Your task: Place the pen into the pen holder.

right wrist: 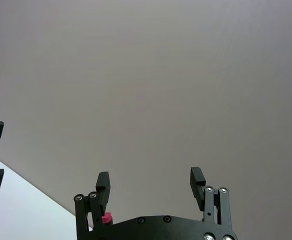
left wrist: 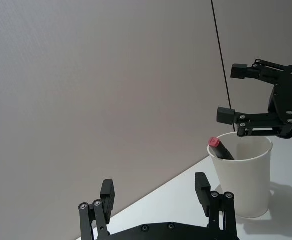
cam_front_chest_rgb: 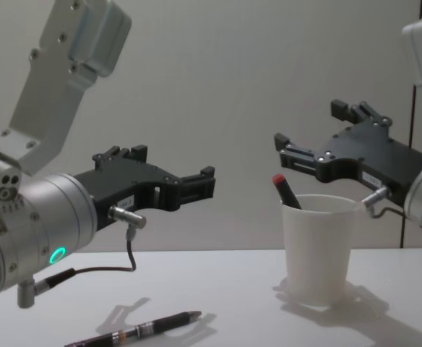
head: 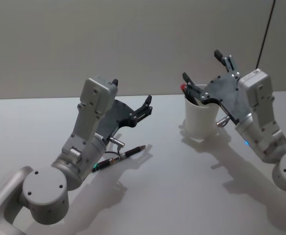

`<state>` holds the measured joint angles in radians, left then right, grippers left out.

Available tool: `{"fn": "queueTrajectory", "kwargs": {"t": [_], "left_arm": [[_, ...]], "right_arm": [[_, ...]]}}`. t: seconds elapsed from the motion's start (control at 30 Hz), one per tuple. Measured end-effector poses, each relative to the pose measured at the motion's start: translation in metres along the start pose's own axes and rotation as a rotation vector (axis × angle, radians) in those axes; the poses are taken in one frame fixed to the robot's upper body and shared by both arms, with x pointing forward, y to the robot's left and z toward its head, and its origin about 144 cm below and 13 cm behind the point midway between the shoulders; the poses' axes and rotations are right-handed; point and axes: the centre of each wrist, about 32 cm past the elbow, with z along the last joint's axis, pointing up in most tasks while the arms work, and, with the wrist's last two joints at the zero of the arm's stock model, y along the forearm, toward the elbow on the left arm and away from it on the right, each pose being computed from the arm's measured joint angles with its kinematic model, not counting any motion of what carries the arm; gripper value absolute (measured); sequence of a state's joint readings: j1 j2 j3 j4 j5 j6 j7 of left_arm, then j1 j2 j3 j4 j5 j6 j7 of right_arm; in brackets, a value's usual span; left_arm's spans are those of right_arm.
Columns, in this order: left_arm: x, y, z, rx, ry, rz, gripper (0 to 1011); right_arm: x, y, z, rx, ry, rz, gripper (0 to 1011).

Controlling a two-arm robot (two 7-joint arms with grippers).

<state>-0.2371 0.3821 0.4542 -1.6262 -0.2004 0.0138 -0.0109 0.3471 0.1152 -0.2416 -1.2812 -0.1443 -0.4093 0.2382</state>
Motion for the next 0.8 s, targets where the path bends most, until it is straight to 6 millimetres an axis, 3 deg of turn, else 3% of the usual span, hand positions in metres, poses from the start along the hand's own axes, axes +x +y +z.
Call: {"fn": "queueTrajectory", "kwargs": {"t": [0.8], "left_arm": [[0.000, 0.000, 0.000, 0.000, 0.000, 0.000, 1001]], "right_arm": [[0.003, -0.061, 0.023, -0.167, 0.200, -0.130, 1002]]}}
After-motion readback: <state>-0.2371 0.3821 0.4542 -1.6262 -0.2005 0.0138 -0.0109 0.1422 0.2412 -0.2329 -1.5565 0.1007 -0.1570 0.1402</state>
